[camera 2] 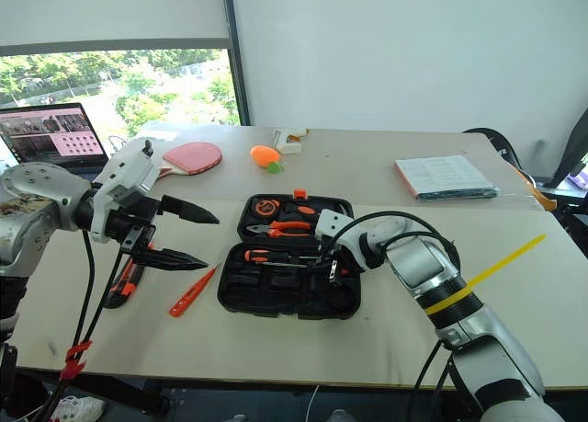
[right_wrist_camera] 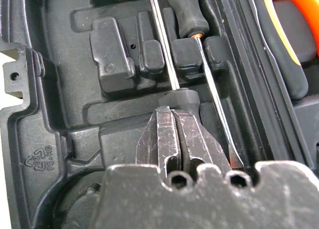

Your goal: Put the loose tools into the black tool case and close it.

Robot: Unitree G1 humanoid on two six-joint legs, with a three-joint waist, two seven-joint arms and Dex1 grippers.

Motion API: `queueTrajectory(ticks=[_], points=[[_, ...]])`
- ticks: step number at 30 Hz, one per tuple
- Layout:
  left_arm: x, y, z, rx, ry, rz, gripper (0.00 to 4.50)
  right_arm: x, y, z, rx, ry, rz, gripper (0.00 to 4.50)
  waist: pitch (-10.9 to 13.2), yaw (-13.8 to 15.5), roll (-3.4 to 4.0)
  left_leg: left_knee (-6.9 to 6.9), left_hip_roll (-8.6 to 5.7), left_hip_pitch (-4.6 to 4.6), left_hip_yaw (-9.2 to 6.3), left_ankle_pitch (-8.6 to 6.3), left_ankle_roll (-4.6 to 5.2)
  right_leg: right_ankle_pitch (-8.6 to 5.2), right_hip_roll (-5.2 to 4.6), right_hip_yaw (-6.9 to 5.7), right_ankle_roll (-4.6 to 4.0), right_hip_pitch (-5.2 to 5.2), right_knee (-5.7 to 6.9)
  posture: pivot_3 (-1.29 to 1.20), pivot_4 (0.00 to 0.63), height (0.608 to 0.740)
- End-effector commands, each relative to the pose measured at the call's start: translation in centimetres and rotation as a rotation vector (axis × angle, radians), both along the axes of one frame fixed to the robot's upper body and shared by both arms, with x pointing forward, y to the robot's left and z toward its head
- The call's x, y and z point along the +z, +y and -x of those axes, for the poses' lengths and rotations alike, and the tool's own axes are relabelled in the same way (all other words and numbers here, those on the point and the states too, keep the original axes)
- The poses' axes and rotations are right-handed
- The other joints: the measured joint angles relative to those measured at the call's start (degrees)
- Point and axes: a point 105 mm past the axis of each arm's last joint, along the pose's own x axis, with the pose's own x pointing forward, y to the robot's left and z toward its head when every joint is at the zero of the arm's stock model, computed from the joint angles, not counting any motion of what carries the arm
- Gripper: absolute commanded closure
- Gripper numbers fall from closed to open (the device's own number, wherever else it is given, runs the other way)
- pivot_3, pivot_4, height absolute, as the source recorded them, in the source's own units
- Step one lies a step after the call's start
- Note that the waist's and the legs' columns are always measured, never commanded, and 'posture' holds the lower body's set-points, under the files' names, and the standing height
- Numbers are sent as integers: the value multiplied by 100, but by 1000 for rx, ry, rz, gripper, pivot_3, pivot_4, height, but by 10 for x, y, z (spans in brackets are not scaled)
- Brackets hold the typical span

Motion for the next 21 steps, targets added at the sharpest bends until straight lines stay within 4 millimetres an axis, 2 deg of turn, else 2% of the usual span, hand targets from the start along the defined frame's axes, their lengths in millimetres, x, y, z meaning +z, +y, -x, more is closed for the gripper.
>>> queueTrajectory(ticks=[1, 5, 10, 21], points=[[10, -5, 3, -22, -51, -10, 0, -1, -5, -3, -41, 10, -11, 4473, 0, -13, 0, 0, -1, 7, 1, 0, -1, 0, 0, 2, 0, 4, 6, 0, 150, 737], [10, -3, 3, -19, -50, -10, 0, 4, -7, -5, -52, 5, -19, 4473, 0, -25, 0, 5, -1, 10, 0, 4, -5, -2, 1, 3, -2, 3, 23, 0, 150, 737], [10, -4, 4, -20, -49, -7, 0, -8, -7, -9, -83, 10, -11, 4473, -1, -48, -2, 6, -1, 11, 0, 4, -5, -2, 1, 4, -2, 3, 23, 0, 150, 737], [9, -4, 2, -16, -40, -1, 0, -18, -7, -13, -111, 29, -17, 4473, -2, -95, -4, 7, 2, 39, 0, 7, -9, 0, 6, 7, -6, 22, 31, 0, 150, 737]])
